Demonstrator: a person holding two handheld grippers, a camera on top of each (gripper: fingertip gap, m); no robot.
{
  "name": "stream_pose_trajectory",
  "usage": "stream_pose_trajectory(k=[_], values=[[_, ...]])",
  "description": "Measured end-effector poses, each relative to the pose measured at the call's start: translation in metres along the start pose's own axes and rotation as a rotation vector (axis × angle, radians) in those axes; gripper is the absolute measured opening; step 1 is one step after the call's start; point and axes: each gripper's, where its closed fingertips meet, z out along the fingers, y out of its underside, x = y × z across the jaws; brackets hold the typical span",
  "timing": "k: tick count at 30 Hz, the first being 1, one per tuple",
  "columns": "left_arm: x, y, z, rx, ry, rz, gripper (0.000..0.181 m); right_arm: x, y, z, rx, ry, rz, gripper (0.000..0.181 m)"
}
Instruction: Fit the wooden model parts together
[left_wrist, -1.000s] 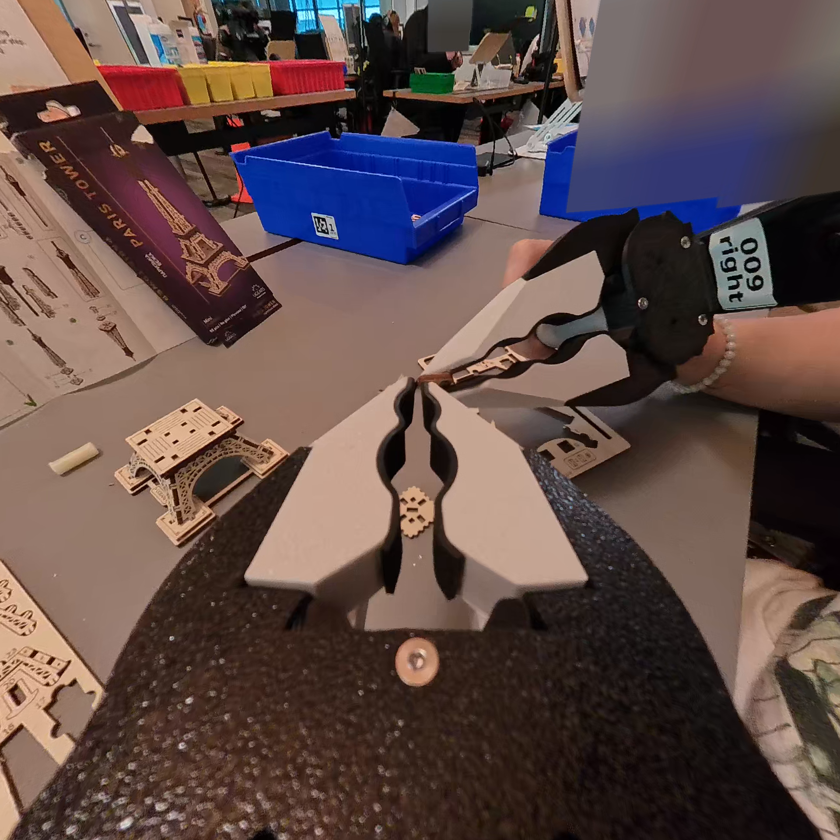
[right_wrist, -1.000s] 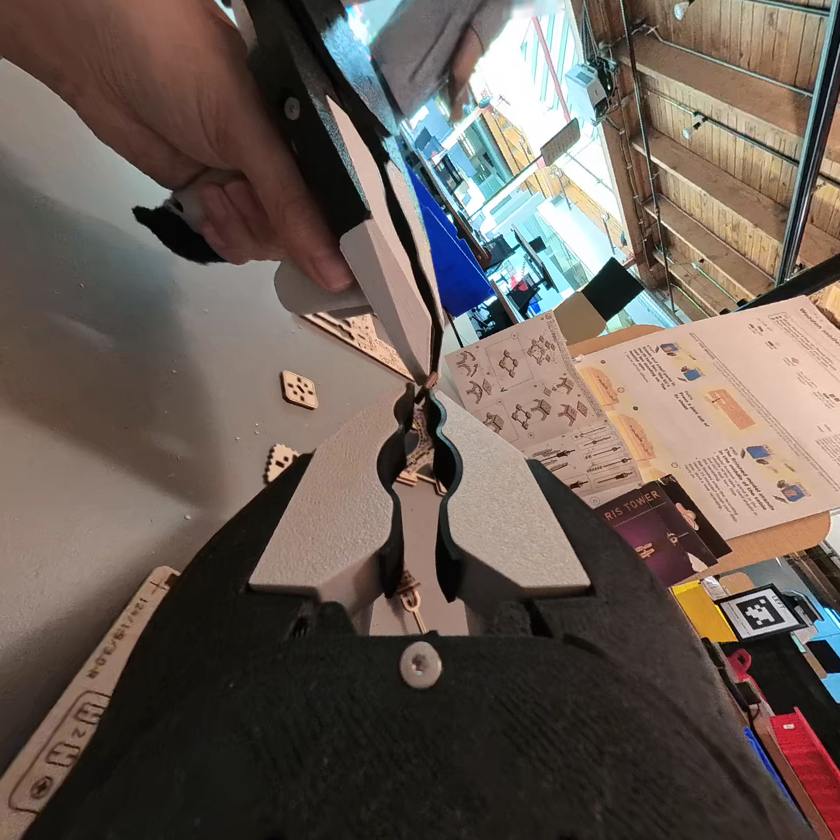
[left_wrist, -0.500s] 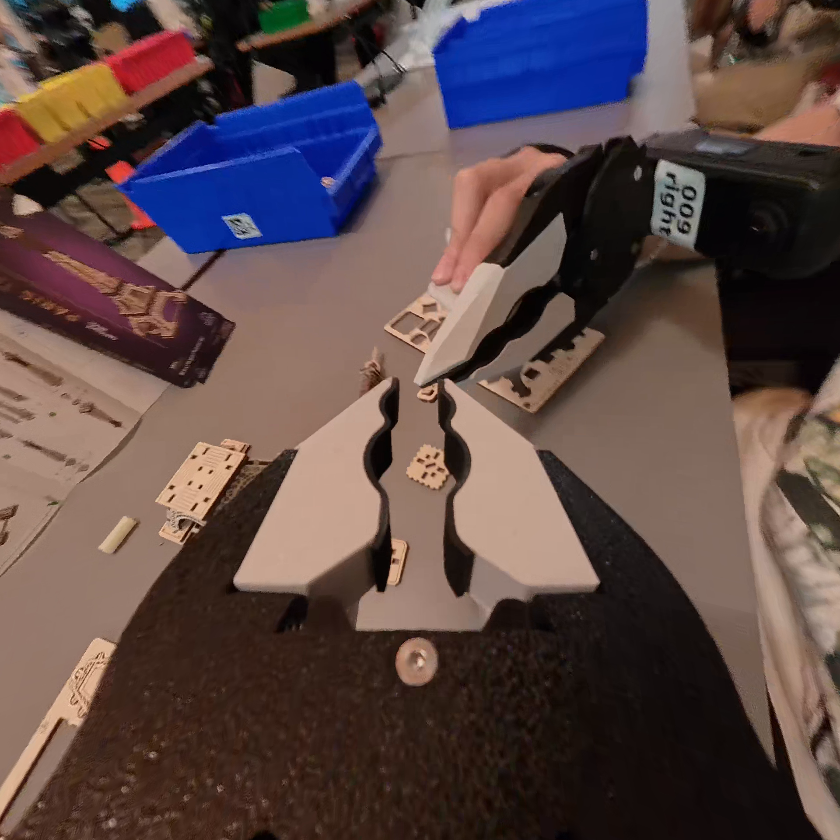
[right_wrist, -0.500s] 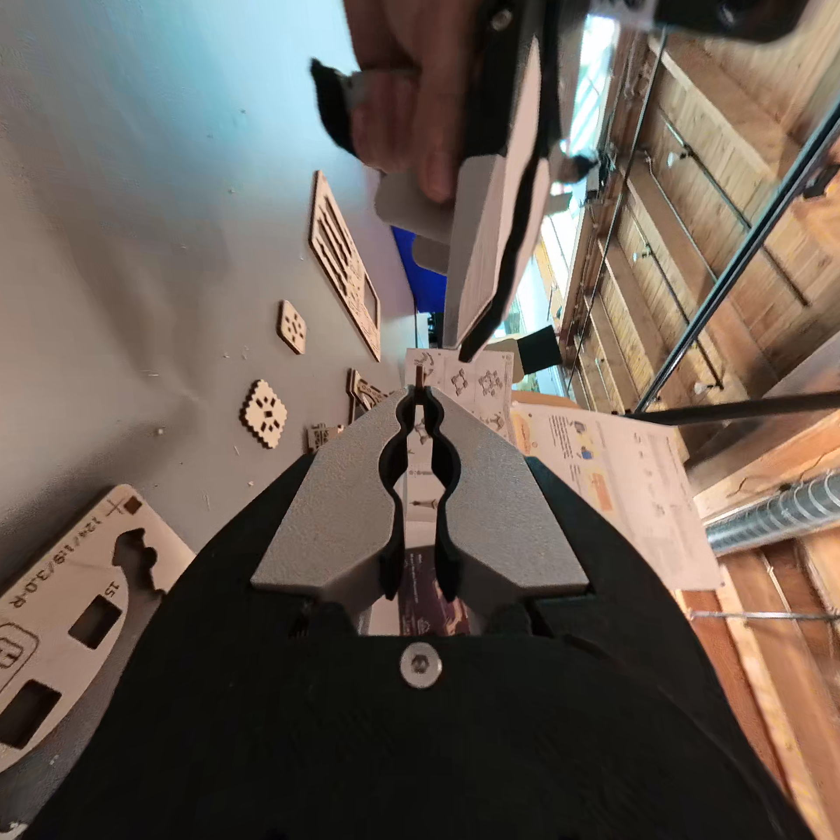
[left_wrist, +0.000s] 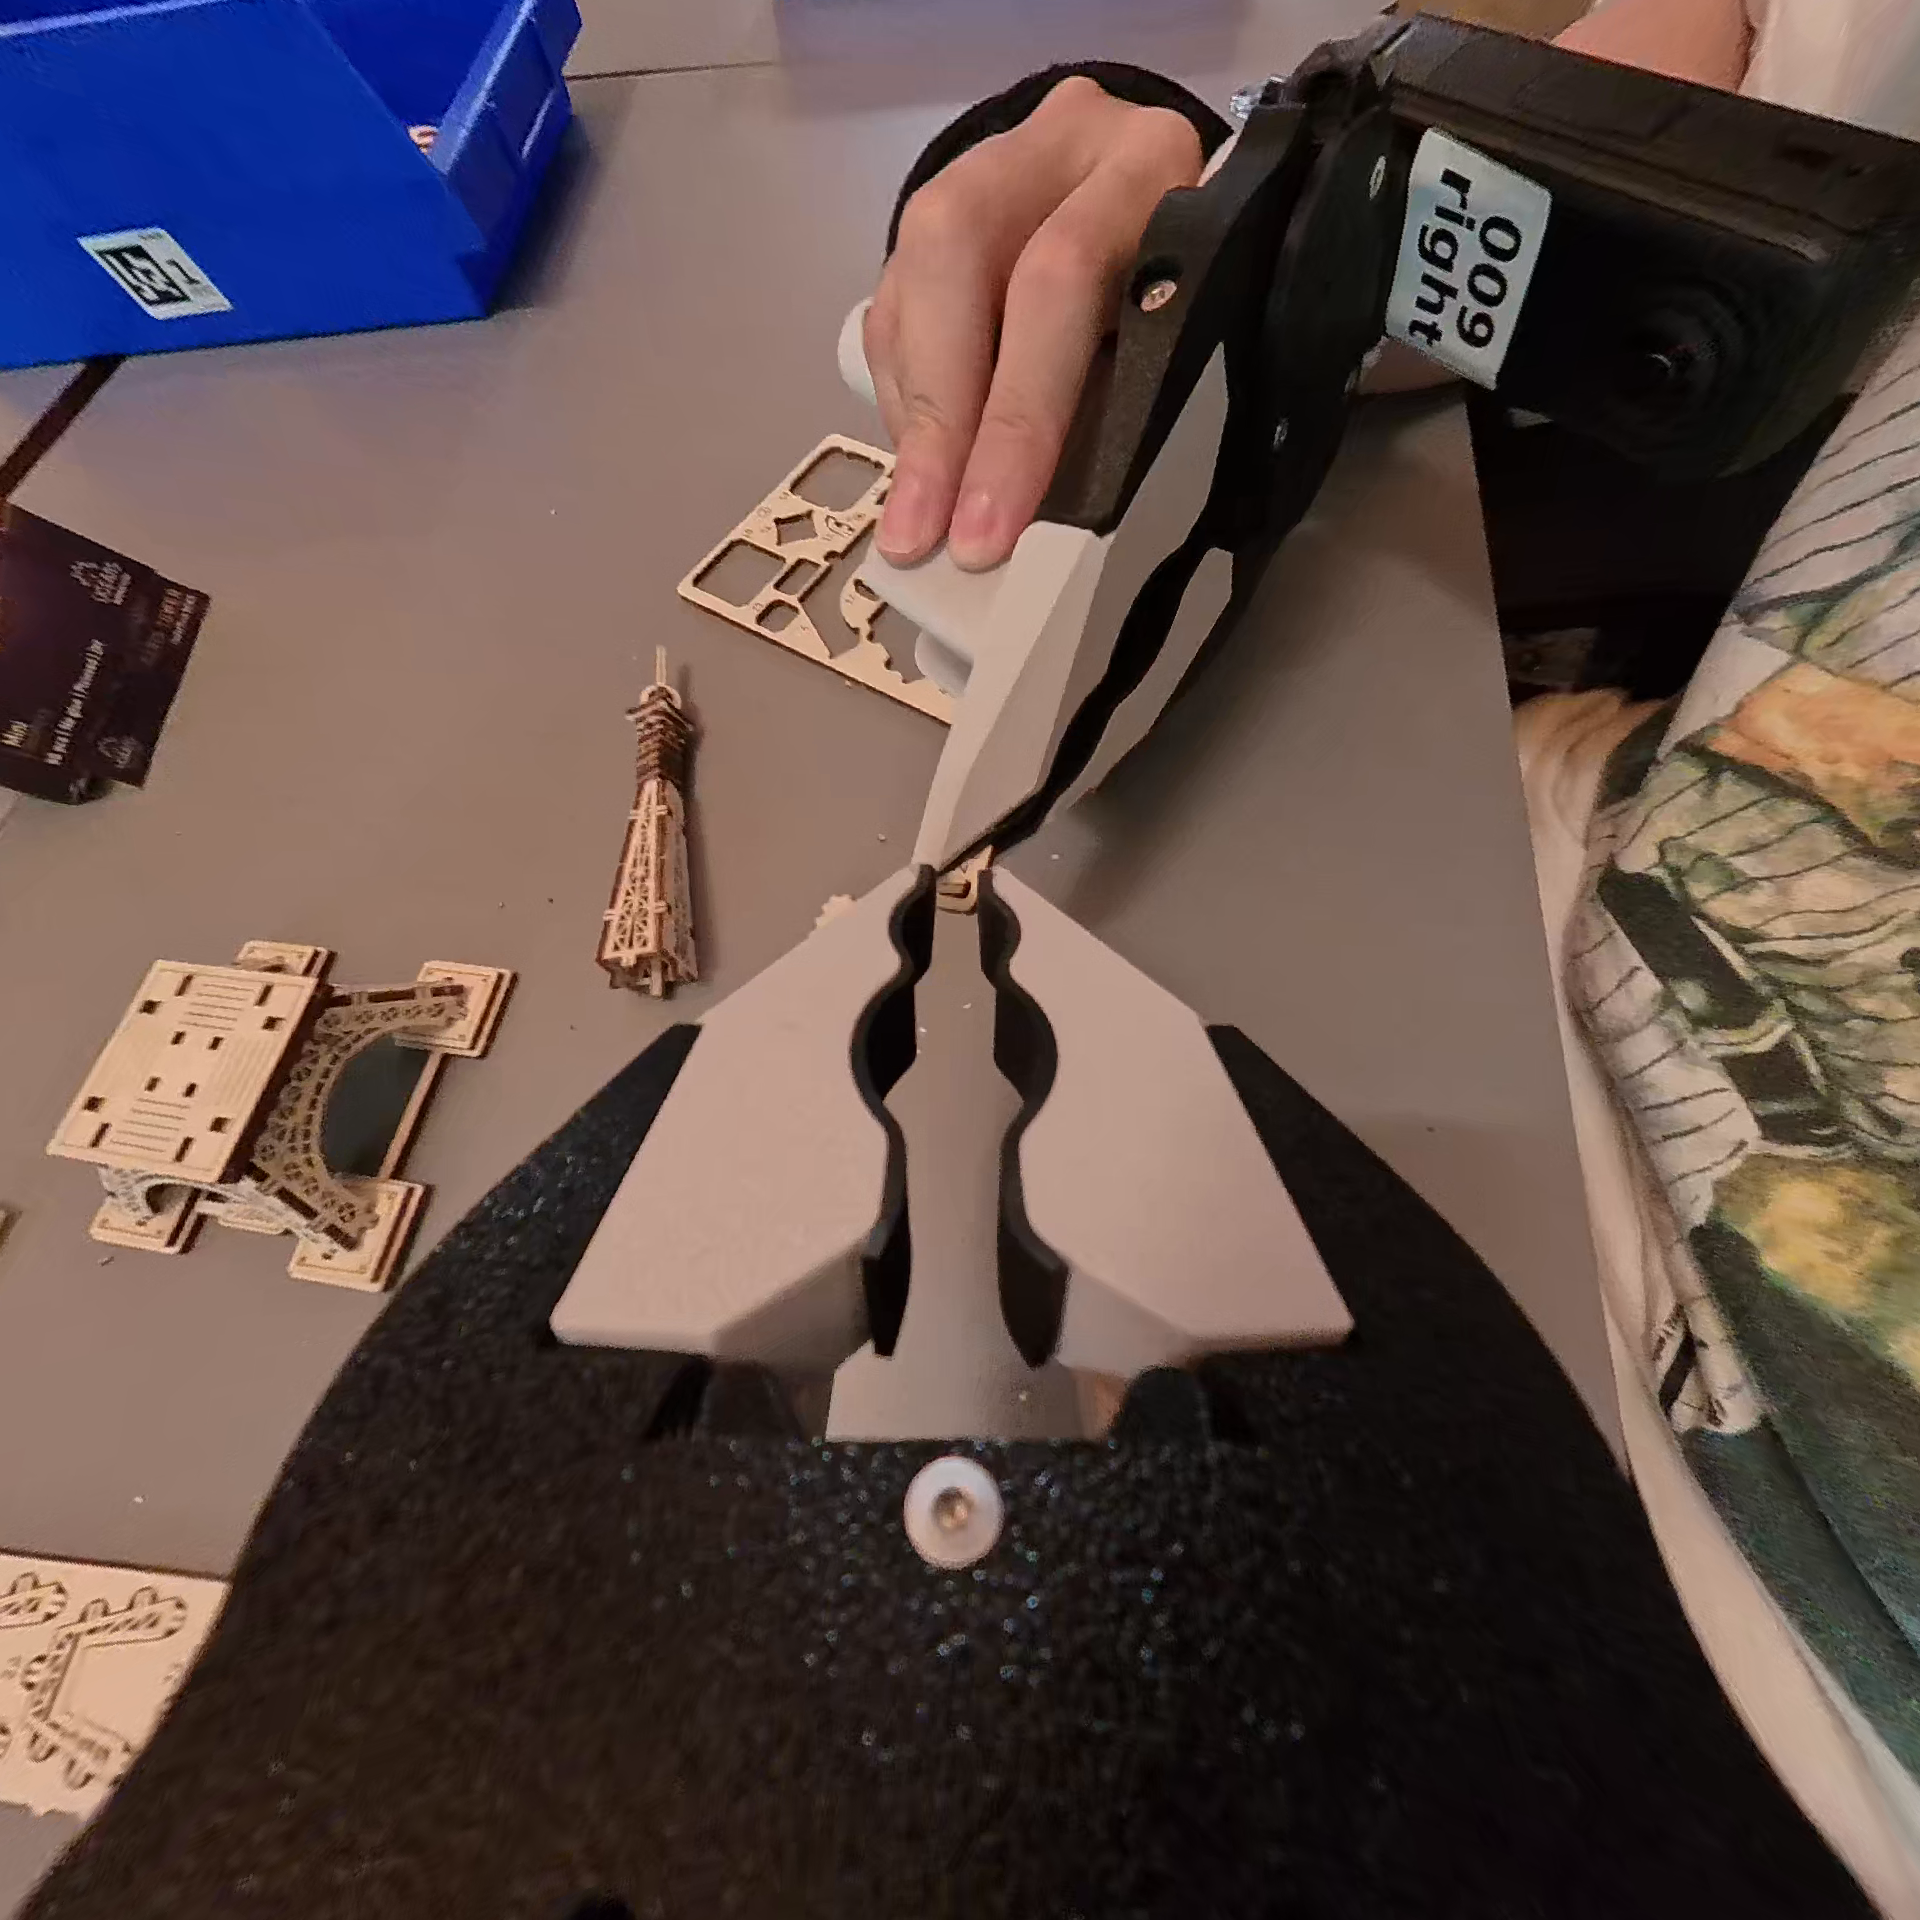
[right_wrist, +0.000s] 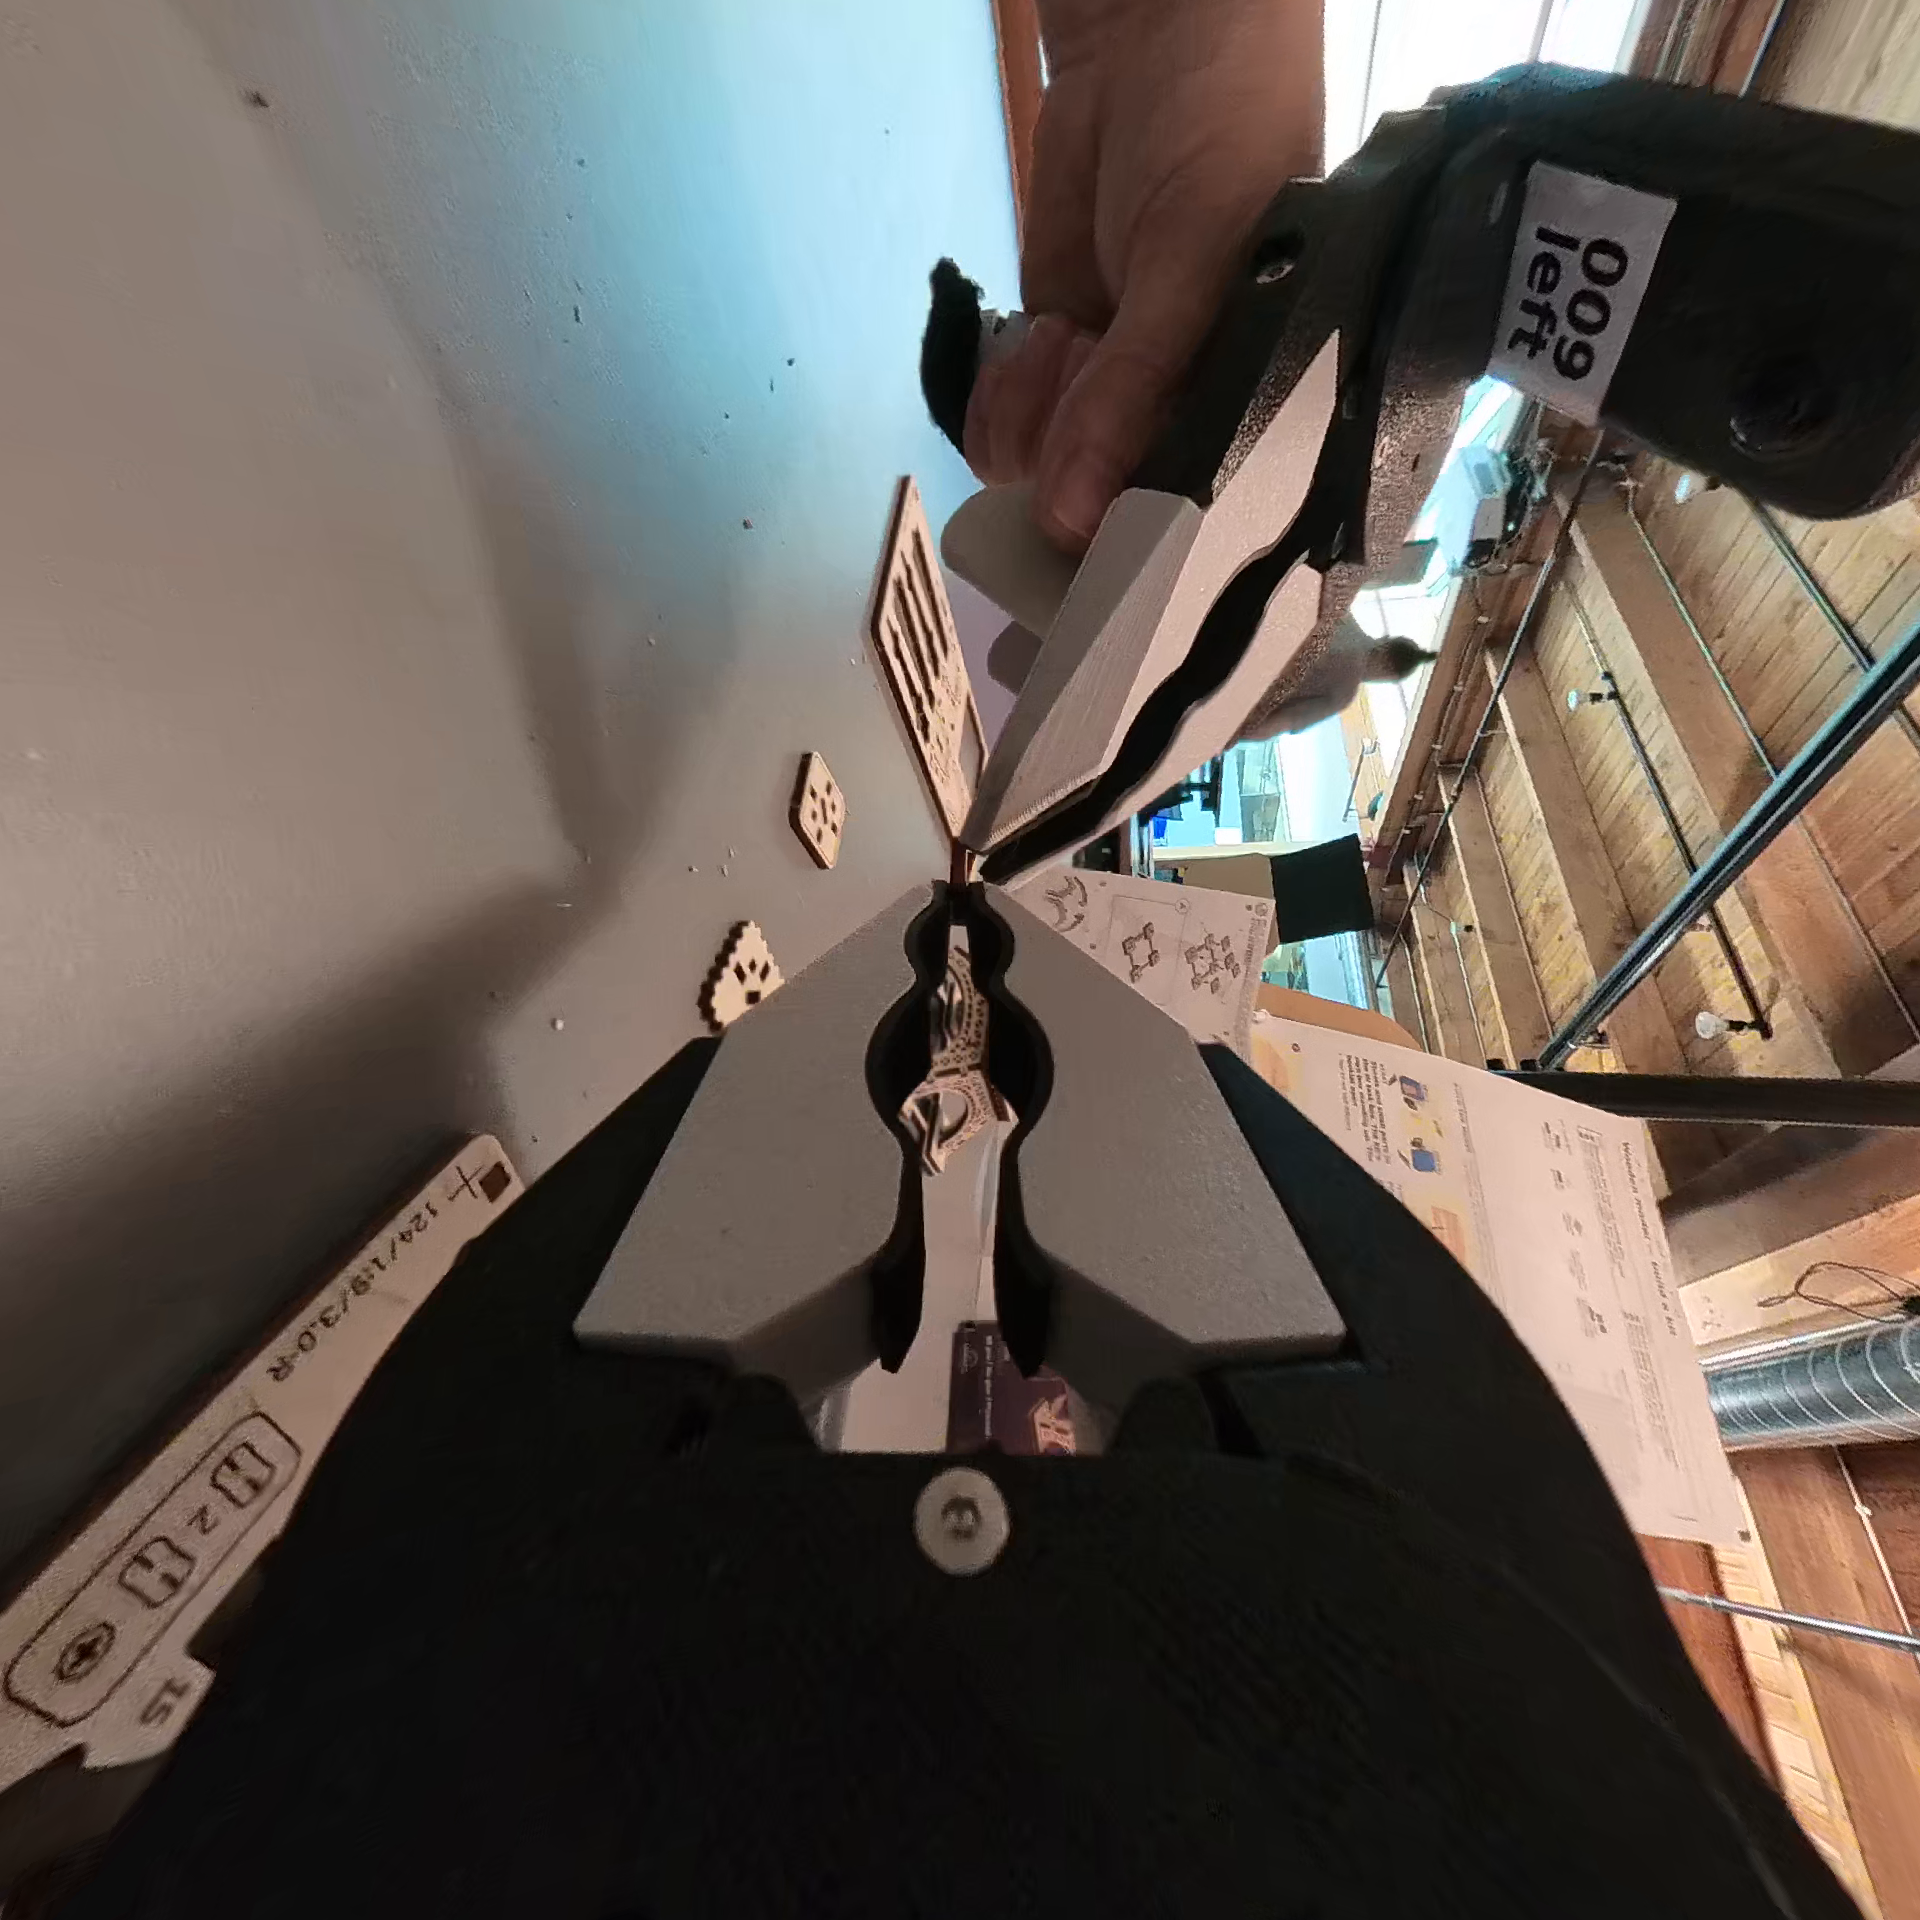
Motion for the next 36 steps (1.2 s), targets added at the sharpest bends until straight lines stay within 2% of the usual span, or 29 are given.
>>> stream_pose_trajectory(k=[5, 9, 12, 16, 26, 32, 36], values=[[0.0, 0.01, 0.001, -0.023, 0.0, -0.039, 0.0, -0.012, -0.01, 0.002, 0.042, -0.065, 0.016, 0.0], [0.008, 0.016, -0.003, -0.045, 0.004, -0.042, 0.008, -0.019, -0.011, 0.005, 0.039, -0.093, 0.023, 0.0], [0.01, 0.023, -0.004, -0.063, -0.02, -0.056, 0.005, -0.024, -0.013, 0.005, 0.045, -0.119, 0.041, 0.0], [0.016, 0.035, 0.001, -0.106, -0.031, -0.062, 0.012, -0.038, -0.015, 0.008, 0.042, -0.19, 0.033, 0.0], [0.021, 0.05, 0.012, -0.154, -0.037, -0.057, 0.009, -0.039, -0.016, 0.011, 0.067, -0.176, 0.08, 0.003], [0.02, 0.055, 0.012, -0.164, -0.051, -0.057, 0.008, -0.038, -0.012, 0.011, 0.073, -0.18, 0.14, 0.012], [0.02, 0.056, 0.011, -0.151, -0.053, -0.072, 0.008, -0.037, -0.012, 0.011, 0.075, -0.17, 0.118, 0.002]])
